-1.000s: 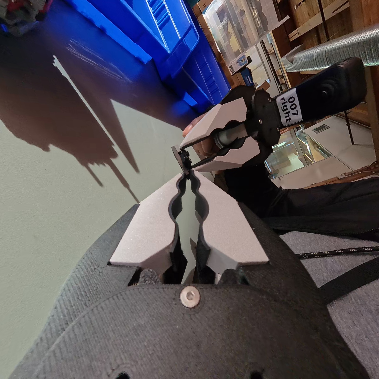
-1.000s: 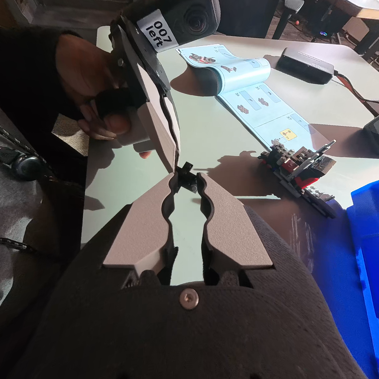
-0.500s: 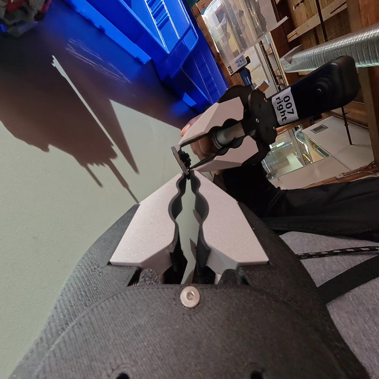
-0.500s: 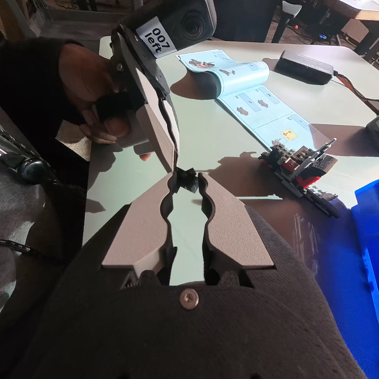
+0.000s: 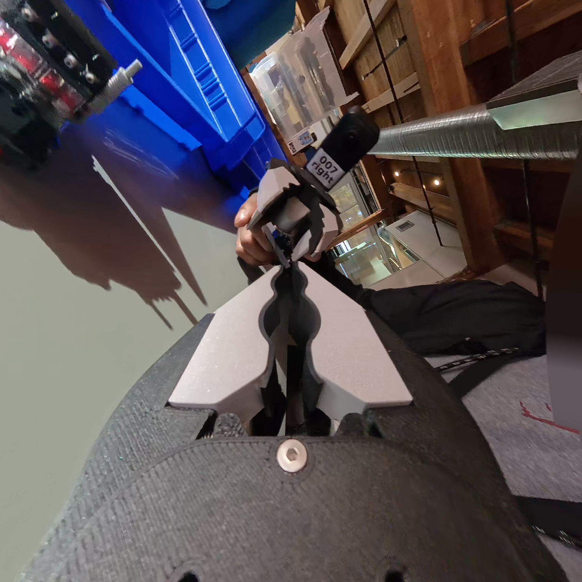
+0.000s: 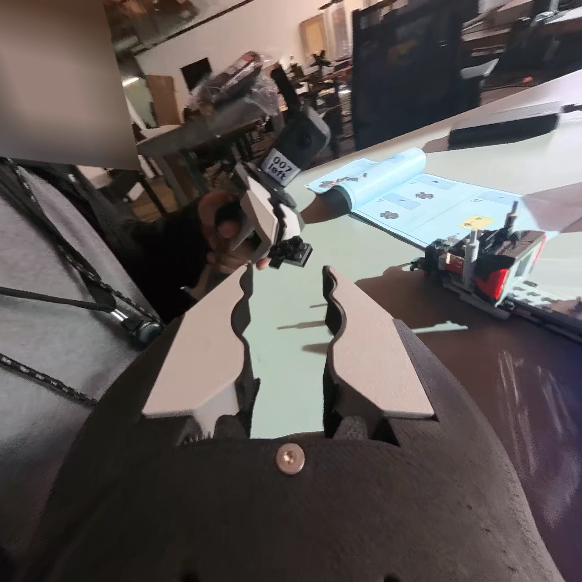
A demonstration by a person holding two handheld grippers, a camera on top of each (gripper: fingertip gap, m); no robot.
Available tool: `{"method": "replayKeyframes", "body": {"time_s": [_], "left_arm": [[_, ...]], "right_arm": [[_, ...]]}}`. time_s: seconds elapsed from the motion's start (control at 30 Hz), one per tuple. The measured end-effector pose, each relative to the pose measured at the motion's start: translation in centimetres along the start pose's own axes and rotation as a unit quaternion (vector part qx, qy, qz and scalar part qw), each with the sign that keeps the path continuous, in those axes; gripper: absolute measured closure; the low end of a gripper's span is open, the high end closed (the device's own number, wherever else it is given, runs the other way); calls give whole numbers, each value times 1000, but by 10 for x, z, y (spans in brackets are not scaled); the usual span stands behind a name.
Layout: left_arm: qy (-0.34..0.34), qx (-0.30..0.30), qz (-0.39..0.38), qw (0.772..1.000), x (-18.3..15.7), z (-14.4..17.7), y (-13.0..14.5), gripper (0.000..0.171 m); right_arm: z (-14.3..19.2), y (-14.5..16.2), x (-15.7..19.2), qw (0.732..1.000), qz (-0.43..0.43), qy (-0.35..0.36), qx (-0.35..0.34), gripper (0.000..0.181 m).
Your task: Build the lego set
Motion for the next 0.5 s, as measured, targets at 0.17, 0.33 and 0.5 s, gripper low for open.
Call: {"method": "replayKeyframes", "body": {"time_s": [0.17, 0.33, 0.5], "left_arm": [[59, 35, 34, 997, -2, -13, -18, 167], [101, 84, 52, 990, -1, -36, -29, 167], [108, 98, 55, 988, 7, -50, -32, 168]], "right_arm": [[-7, -6, -23, 998, 10, -65, 23, 133], [6, -20, -28, 994, -9, -111, -13, 133], [21, -24, -43, 998, -29, -53, -21, 135]]}}
Point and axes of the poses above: each gripper's, where its closed fingertips meet, z back along the fingers, y out of its underside, x = y × z across the jaws, the point moved 1 cm from there along z, back along the fingers, and after that the axes turned 15 degrees about -x, right-handed, at the moved point
